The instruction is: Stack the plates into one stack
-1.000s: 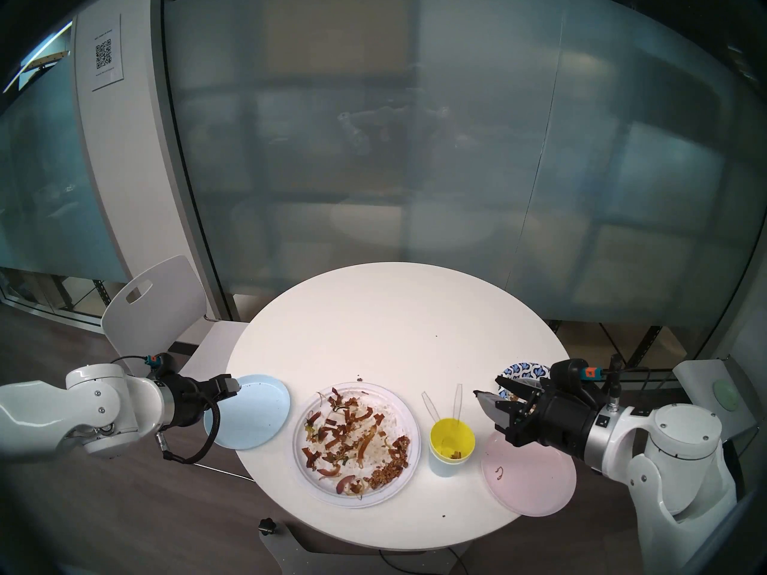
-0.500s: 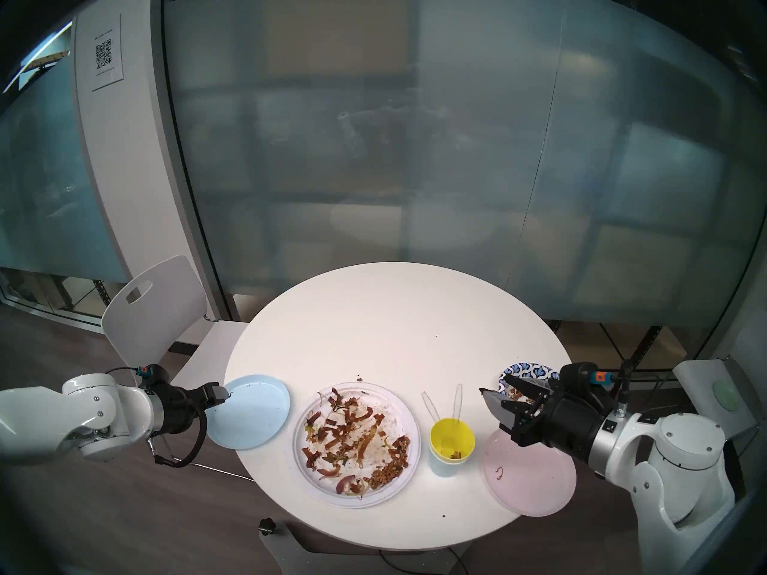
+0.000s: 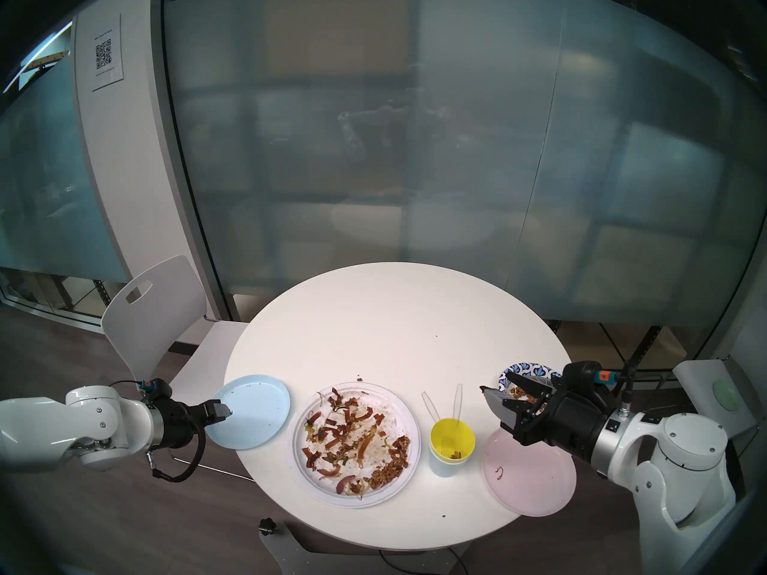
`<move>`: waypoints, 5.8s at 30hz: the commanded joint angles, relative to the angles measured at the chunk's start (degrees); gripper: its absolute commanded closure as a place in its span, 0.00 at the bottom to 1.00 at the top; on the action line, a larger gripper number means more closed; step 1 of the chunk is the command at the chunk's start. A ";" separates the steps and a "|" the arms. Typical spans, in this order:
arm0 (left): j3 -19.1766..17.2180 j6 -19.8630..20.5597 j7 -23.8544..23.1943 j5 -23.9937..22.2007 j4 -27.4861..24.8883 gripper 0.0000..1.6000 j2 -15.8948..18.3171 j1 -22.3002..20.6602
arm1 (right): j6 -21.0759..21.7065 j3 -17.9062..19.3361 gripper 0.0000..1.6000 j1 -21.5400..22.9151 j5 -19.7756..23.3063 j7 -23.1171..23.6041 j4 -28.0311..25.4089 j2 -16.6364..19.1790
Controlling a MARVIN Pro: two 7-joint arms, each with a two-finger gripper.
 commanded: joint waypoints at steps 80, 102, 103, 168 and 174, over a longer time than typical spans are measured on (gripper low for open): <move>-6.53 2.36 1.70 -12.82 -7.41 1.00 -3.33 -3.02 | 1.62 -0.64 0.15 3.50 0.17 -0.28 -1.01 0.46; 6.35 8.38 12.14 1.31 -13.06 1.00 -19.63 -12.38 | -0.07 4.87 0.14 -2.60 0.53 1.28 -1.13 -4.00; 6.35 8.38 12.14 1.31 -13.06 1.00 -19.63 -12.38 | -0.07 4.87 0.14 -2.60 0.53 1.28 -1.13 -4.00; 3.60 5.92 13.81 1.47 -15.50 0.00 -19.31 -16.34 | -6.09 11.77 0.20 -17.72 -0.85 5.59 -1.13 -16.79; 2.97 4.39 13.87 0.47 -14.42 0.00 -20.32 -16.70 | -4.50 11.81 0.32 -15.00 -0.80 3.30 -1.13 -16.60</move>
